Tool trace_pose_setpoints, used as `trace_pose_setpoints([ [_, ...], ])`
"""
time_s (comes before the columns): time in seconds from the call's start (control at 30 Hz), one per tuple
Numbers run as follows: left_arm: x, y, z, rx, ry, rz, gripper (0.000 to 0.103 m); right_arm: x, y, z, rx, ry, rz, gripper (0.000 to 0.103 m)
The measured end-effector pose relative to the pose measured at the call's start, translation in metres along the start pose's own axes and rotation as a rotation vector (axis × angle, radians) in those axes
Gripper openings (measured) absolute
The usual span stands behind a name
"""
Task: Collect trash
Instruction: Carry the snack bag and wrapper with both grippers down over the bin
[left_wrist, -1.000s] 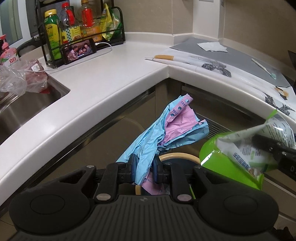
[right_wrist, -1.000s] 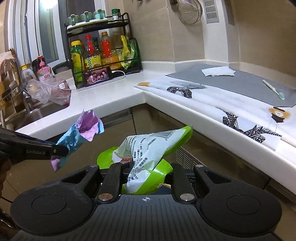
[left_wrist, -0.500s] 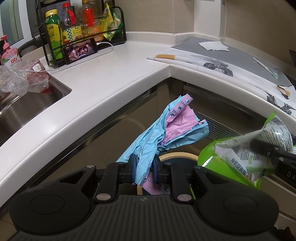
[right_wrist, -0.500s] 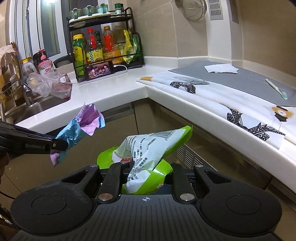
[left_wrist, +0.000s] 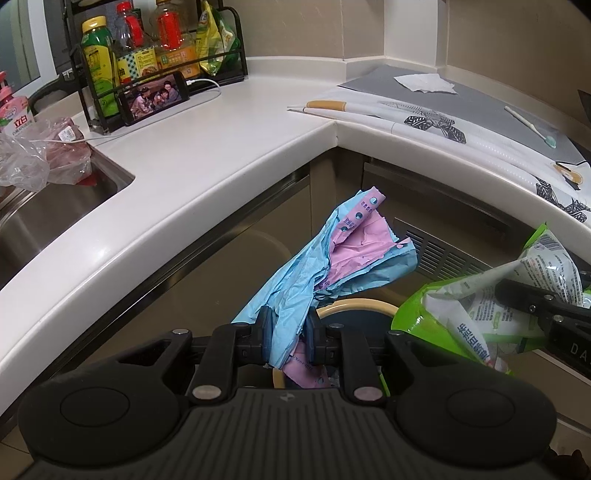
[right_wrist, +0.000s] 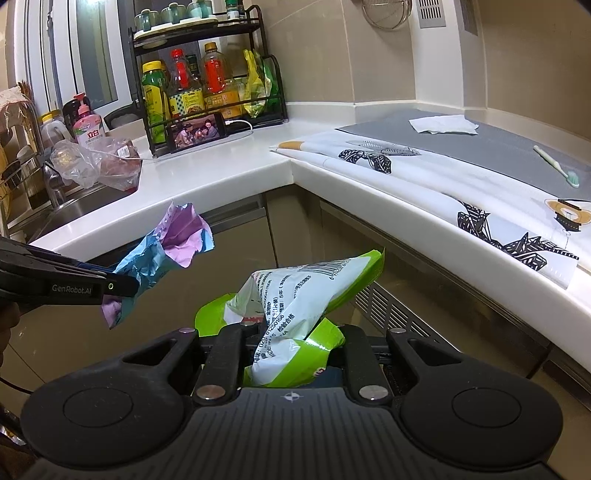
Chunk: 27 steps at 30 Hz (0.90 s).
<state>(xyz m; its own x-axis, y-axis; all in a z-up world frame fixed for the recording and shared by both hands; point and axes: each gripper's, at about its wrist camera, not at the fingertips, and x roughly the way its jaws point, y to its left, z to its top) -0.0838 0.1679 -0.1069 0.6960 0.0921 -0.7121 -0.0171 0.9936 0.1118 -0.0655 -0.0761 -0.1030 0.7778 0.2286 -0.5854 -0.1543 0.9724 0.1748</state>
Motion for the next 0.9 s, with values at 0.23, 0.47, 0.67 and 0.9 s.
trace_pose_setpoints([
  [0.23, 0.005, -0.002, 0.001, -0.002, 0.011, -0.003, 0.019, 0.004, -0.002, -0.002, 0.007, 0.013, -0.001, 0.017],
  [0.47, 0.016, -0.005, 0.002, 0.001, 0.029, -0.006, 0.019, 0.011, -0.004, -0.003, 0.009, 0.025, -0.013, 0.016],
  [0.67, 0.028, -0.011, 0.005, 0.014, 0.03, -0.018, 0.019, 0.02, -0.006, -0.006, -0.016, 0.026, -0.034, 0.016],
  [0.9, 0.051, -0.019, 0.008, 0.024, 0.056, -0.034, 0.019, 0.035, -0.01, -0.01, -0.016, 0.052, -0.04, 0.017],
])
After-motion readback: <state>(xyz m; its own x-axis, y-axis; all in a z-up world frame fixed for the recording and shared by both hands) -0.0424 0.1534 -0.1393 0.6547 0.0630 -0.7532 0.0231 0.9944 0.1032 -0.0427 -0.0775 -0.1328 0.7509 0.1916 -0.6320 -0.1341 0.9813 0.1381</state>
